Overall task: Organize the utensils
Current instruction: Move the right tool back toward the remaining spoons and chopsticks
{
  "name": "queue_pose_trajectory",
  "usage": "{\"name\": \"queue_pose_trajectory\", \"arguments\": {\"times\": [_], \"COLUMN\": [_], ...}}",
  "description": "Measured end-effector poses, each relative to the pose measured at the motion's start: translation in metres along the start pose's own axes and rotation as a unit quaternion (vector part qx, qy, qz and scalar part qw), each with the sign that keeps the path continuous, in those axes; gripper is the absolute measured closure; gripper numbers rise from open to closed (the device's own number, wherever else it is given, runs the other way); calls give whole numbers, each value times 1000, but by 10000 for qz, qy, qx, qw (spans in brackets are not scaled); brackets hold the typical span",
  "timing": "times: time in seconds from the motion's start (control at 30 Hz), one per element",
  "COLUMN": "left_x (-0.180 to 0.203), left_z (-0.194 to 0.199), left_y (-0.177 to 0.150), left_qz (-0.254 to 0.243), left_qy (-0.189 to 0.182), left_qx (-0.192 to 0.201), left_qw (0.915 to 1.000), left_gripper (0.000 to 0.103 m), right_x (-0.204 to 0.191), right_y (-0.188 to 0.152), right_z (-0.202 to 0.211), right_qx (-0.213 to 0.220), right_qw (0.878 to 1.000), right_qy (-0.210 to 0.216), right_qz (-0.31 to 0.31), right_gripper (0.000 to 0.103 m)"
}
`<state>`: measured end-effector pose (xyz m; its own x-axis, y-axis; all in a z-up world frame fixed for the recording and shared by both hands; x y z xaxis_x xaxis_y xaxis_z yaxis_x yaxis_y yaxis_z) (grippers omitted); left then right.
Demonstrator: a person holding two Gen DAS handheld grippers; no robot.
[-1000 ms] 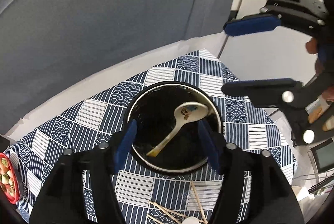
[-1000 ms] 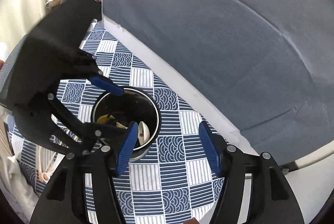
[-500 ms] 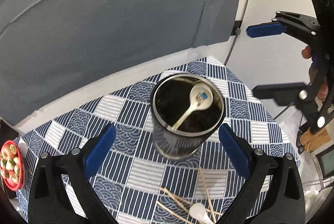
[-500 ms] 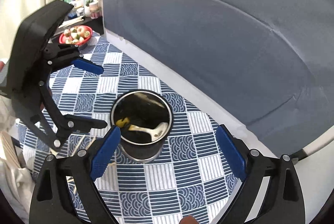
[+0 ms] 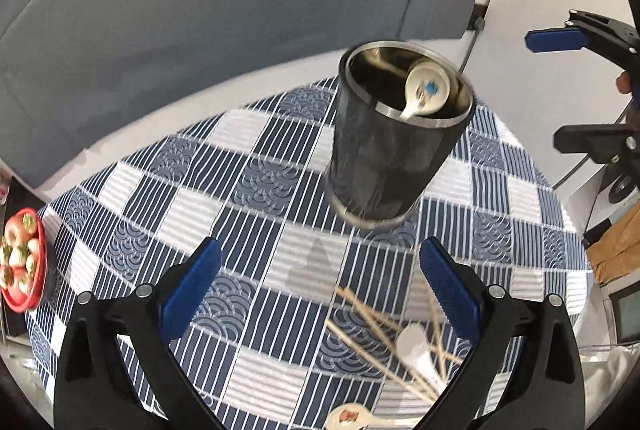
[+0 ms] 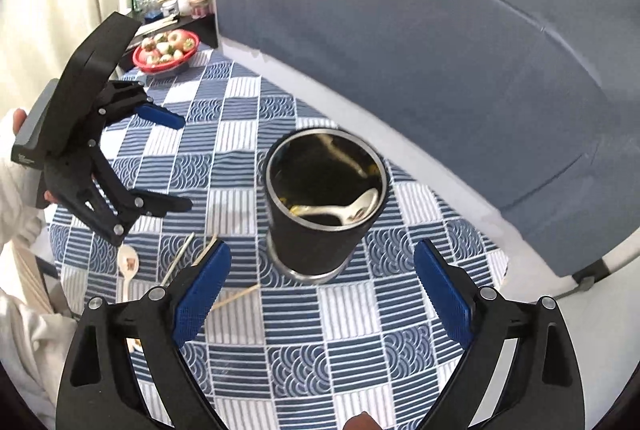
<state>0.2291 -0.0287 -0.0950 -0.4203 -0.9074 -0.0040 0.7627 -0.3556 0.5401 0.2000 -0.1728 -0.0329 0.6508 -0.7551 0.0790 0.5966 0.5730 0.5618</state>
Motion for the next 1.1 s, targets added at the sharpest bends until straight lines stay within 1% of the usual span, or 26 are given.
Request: {"name": "queue_pose_trajectory", "arguments": {"times": [0.27, 0.43, 0.57, 0.67, 0.77, 0.97, 1.1], "left_x": [-7, -16, -24, -27, -27, -23, -21], "left_z": [-11, -16, -18, -18, -18, -20, -23], "left_y": [-42, -72, -95, -111, -124, -147, -160], "left_qz": [-62, -167, -206, -279, -211, -389, -501], "left_qy": [-60, 2, -14, -22, -190, -268, -304], "left_qx": [-441, -703, -886, -979, -1100, -1248, -1364], "left_qw": [9990, 9974, 9959, 9948, 9935, 9911, 9889], "left_gripper": [6, 6, 6, 6, 6, 6, 6], "right_x": [-20, -36, -50, -61, -76, -116, -139], "right_y": [-18, -29, -36, -37, -39, -49, -61], "right_z": [-12, -24, -29, -33, -36, -46, -51], "right_qx": [-251, -437, -482, -454, -412, -511, -608], "right_qw": [9995, 9987, 9982, 9984, 9980, 9964, 9945], "right_qy": [124, 216, 314, 302, 439, 677, 847], "right_qz": [-115, -170, -169, -156, -166, -40, -103], "right_gripper": [15, 15, 15, 15, 14, 12, 11]}}
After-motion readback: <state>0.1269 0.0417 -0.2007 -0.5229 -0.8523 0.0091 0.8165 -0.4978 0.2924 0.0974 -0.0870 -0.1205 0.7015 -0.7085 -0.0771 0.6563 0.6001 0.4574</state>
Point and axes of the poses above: each gripper's, at about its wrist camera, not at the fingertips, and z roughly against the way its jaws point, x to its right, y to its top, the point moved 8 cm from there along -z, roughly the way its jaws point, and after that the axes turned 1 degree about y, right-handed, at the moved point
